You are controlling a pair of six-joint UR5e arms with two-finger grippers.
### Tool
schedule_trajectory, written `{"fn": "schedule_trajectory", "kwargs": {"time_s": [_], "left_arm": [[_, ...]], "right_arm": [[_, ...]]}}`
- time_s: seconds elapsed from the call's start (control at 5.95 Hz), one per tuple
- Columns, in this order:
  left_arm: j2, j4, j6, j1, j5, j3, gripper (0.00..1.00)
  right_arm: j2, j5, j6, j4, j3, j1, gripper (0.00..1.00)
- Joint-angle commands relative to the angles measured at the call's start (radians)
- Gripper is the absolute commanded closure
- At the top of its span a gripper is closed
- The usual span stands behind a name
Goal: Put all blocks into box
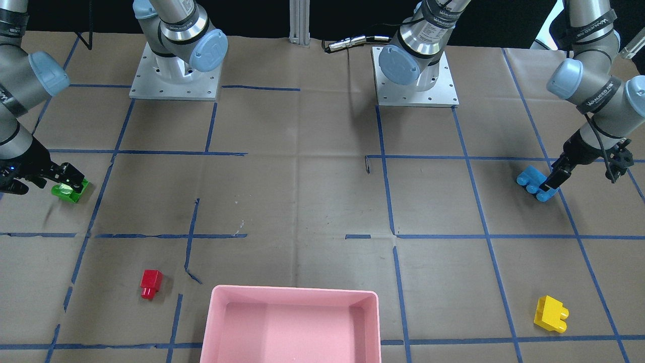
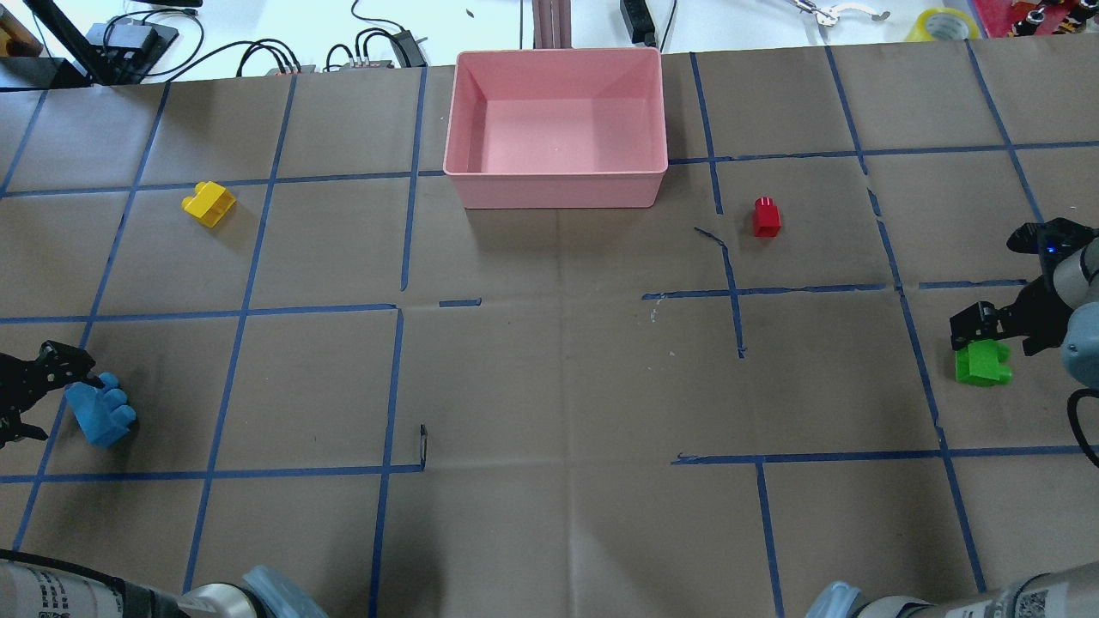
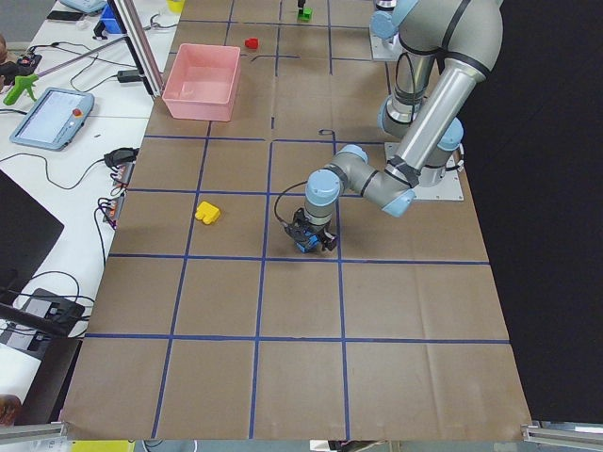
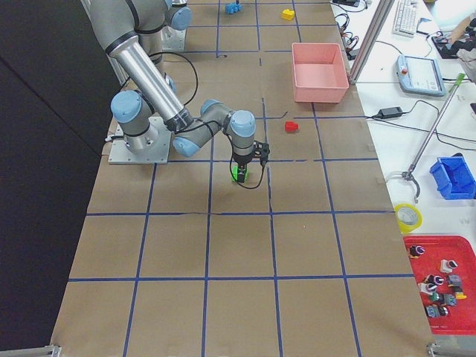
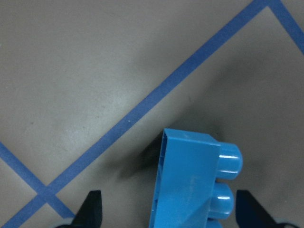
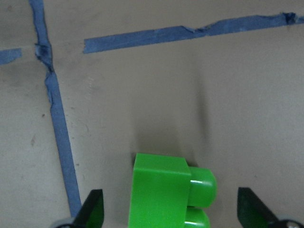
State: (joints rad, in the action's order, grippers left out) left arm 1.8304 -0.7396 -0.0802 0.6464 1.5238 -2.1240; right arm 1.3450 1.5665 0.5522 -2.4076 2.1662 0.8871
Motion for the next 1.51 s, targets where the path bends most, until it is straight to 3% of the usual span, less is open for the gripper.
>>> {"fn": "schedule_trajectory", "kwargs": {"time_s": [0.0, 0.5, 0.67, 1.18, 1.34], "left_arm": [[0.013, 0.037, 0.002, 0.001, -0.028, -0.008, 0.00], [0.020, 0.040, 0.003, 0.004, -0.059, -0.024, 0.00], [0.020, 0.037, 0.000, 0.001, -0.057, -0.024, 0.00], [0.073, 0.087, 0.002, -0.002, -0.056, -0.024, 0.06], [0.070, 0.088, 0.000, -0.004, -0.056, -0.019, 0.08]], "right_arm": [[-0.006, 0.023, 0.000, -0.002, 0.023, -0.002, 0.01], [-0.018, 0.021, -0.001, -0.018, 0.021, -0.003, 0.04], [-0.018, 0.021, -0.002, -0.018, 0.021, -0.003, 0.32], [-0.007, 0.012, 0.005, -0.012, 0.014, -0.002, 0.74], [0.014, 0.020, 0.043, 0.002, -0.008, -0.002, 0.79]]}}
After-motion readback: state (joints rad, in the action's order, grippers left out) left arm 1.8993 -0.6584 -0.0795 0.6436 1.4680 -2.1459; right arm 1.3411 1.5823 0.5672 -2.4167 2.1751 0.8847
